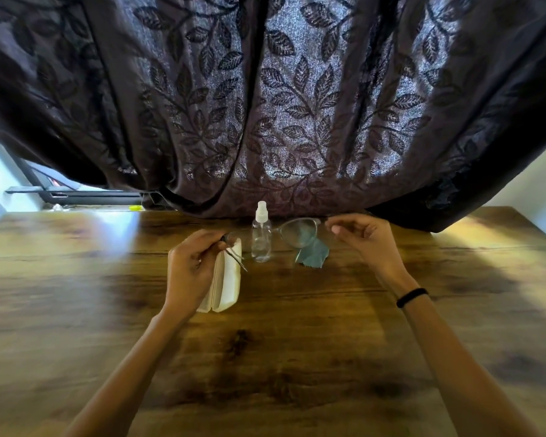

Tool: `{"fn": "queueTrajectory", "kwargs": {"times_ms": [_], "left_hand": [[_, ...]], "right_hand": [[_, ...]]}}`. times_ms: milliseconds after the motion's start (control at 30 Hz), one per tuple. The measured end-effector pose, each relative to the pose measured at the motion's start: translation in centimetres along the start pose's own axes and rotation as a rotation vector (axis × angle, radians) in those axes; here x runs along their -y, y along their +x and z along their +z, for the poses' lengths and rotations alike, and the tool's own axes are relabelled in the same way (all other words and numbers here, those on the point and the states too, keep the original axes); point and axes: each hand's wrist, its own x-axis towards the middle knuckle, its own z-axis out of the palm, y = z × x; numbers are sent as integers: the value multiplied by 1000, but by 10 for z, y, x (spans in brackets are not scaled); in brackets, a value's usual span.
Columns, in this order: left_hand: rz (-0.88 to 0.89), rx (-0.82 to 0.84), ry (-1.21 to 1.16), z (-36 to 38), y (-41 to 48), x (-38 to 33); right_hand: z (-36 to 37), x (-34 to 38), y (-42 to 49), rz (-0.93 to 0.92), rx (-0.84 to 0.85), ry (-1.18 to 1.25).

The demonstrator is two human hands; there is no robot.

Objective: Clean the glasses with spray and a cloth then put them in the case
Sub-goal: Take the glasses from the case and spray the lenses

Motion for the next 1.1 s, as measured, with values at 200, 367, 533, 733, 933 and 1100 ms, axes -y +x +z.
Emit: {"fn": "queueTrajectory", "kwargs": {"times_ms": [200,367,533,733,933,1100], "left_hand": [[54,-8,36,-17,5,2],[65,-12,76,-21,1,7],[71,-33,90,-27,2,4],[78,-45,81,-29,4,7],[93,-49,74,-27,7,4],[88,-38,87,-21,9,2]], "right_hand": [[36,-18,26,-10,12,-198],[76,-20,45,4,150,-285],[88,-16,54,30,247,-254],[92,-19,56,6,305,-271],[84,-19,47,42,230,-249],[67,-22,36,37,-51,-155]]}}
